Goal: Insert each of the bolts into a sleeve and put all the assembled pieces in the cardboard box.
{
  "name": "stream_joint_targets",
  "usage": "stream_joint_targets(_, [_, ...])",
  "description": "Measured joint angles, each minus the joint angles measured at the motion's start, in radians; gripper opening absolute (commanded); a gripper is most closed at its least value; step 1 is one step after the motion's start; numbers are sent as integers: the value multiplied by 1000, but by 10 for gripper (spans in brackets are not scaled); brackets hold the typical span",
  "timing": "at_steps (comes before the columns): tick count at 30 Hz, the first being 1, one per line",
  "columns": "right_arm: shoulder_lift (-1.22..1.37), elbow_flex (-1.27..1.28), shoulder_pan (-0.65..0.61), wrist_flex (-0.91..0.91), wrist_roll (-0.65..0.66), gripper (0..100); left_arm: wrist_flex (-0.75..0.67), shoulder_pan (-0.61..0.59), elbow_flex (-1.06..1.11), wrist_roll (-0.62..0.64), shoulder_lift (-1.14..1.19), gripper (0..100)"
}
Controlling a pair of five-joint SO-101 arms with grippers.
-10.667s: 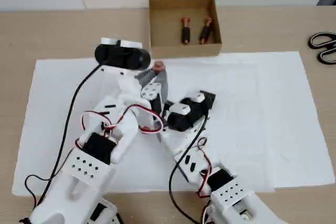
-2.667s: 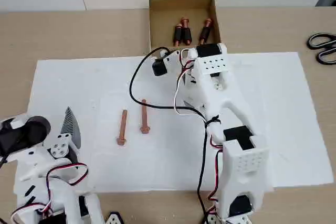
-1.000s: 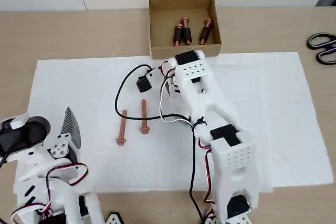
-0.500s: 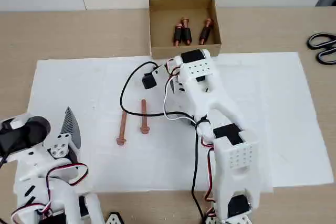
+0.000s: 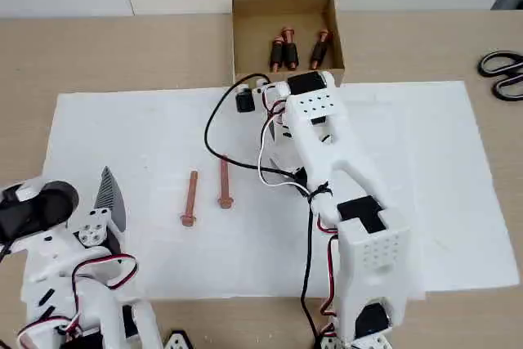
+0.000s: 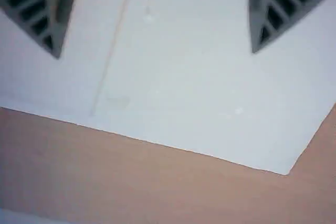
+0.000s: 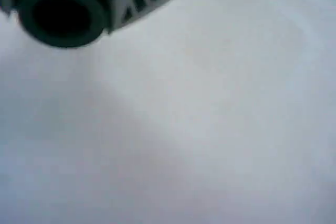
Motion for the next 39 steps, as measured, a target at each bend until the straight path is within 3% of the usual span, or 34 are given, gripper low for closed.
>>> stream_joint_targets(7, [2, 0, 2, 0, -98, 173, 0, 0, 0, 0, 0, 221])
stream_joint_targets(39, [129, -6, -3, -37, -141, 172, 0, 0, 0, 0, 0, 221])
